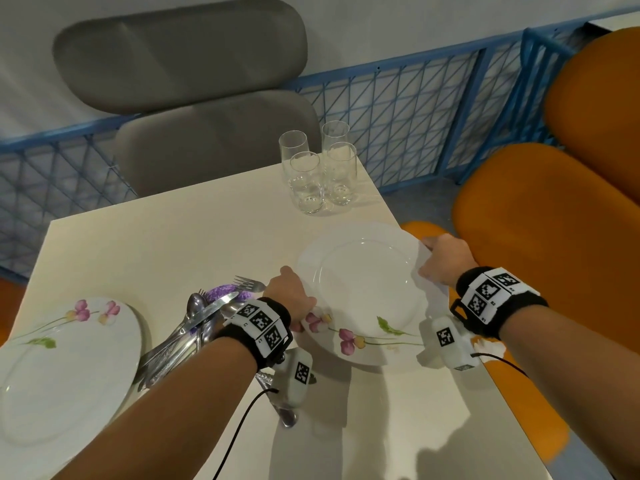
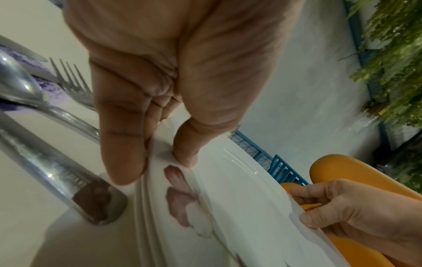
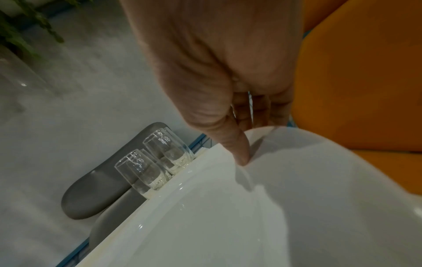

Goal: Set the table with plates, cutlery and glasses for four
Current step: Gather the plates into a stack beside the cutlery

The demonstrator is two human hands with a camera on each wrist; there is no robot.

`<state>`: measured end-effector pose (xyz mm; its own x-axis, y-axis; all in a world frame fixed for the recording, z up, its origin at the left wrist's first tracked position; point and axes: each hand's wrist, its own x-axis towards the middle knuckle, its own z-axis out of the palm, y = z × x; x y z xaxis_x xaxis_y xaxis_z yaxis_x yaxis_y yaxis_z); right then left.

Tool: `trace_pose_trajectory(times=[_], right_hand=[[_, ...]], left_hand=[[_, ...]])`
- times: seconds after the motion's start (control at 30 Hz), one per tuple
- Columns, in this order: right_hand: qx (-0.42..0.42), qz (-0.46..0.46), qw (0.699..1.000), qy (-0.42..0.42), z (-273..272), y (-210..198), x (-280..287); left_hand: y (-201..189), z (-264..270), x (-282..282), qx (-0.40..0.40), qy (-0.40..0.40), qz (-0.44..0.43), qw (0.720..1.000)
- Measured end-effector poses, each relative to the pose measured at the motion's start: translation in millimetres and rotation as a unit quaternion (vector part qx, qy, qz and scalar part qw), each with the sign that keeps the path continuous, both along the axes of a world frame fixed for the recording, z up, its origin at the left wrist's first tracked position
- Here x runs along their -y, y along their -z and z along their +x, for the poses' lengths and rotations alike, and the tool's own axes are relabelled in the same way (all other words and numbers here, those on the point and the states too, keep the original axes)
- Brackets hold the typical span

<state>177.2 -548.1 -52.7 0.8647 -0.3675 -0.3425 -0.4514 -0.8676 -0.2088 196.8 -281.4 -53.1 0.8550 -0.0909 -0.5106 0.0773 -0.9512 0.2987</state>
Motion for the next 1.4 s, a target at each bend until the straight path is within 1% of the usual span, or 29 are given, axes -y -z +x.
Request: trace_pose_trajectory(times=[0.07,0.17,0.23,0.3,0.43,0.57,0.77,0.93,1.07,1.13,1.2,1.3,1.37,1.4], right_hand=[[-0.015,-0.020,1.000,0.014,-10.0,-3.6,-1.1],[-0.094,-0.036,0.995,0.019,-30.6,-7.9,-7.6],[-0.116,-0.047,0.992,0.009,-37.0,-8.8,-9.8],[-0.108,-0.062,0.992,-0.002,-35.5,-10.4,-9.3],[-0.085,-0.072,0.994,-0.020,-27.3,-13.5,-9.1],[-0.079,-0.091,0.992,-0.031,-19.6,-11.3,-7.8],[-0.082,-0.109,0.989,-0.063,-1.8,-4.8,-4.5],[-0.048,-0.113,0.989,-0.079,6.1,-0.5,-4.6],[-0.070,-0.127,0.987,-0.067,10.0,-8.9,-16.4],[-0.073,-0.136,0.986,-0.061,15.8,-16.1,-32.2],[-0.051,-0.142,0.986,-0.073,22.9,-24.7,-59.2],[0.035,-0.102,0.987,-0.122,34.2,-44.3,-126.3],[0.082,-0.046,0.980,-0.174,39.5,-54.0,-181.8],[0.094,-0.010,0.975,-0.200,40.0,-57.9,-211.4]], left_hand=[[0.1,-2.1,0.5,-0.001,-0.001,-0.010,1.000],[3.3,-6.0,1.2,-0.016,-0.004,-0.022,1.000],[4.0,-7.9,2.9,-0.018,-0.005,-0.017,1.000],[2.1,-10.4,5.6,-0.022,-0.004,-0.011,1.000],[-3.0,-18.8,9.3,-0.072,-0.043,-0.040,0.996],[-3.5,-26.2,4.4,-0.080,-0.024,-0.032,0.996],[-6.9,-39.3,-2.0,-0.092,-0.021,-0.060,0.994],[-7.7,-47.4,-6.8,-0.080,0.024,-0.029,0.996],[-8.1,-54.6,-15.5,-0.045,0.096,-0.008,0.994],[-12.9,-55.3,-25.8,-0.032,0.119,-0.006,0.992],[-21.9,-52.9,-43.5,-0.013,0.114,-0.012,0.993],[-38.5,-47.2,-88.9,0.007,0.056,-0.060,0.997],[-50.0,-43.3,-130.4,0.030,0.003,-0.098,0.995],[-55.7,-41.9,-154.2,0.041,-0.030,-0.103,0.993]])
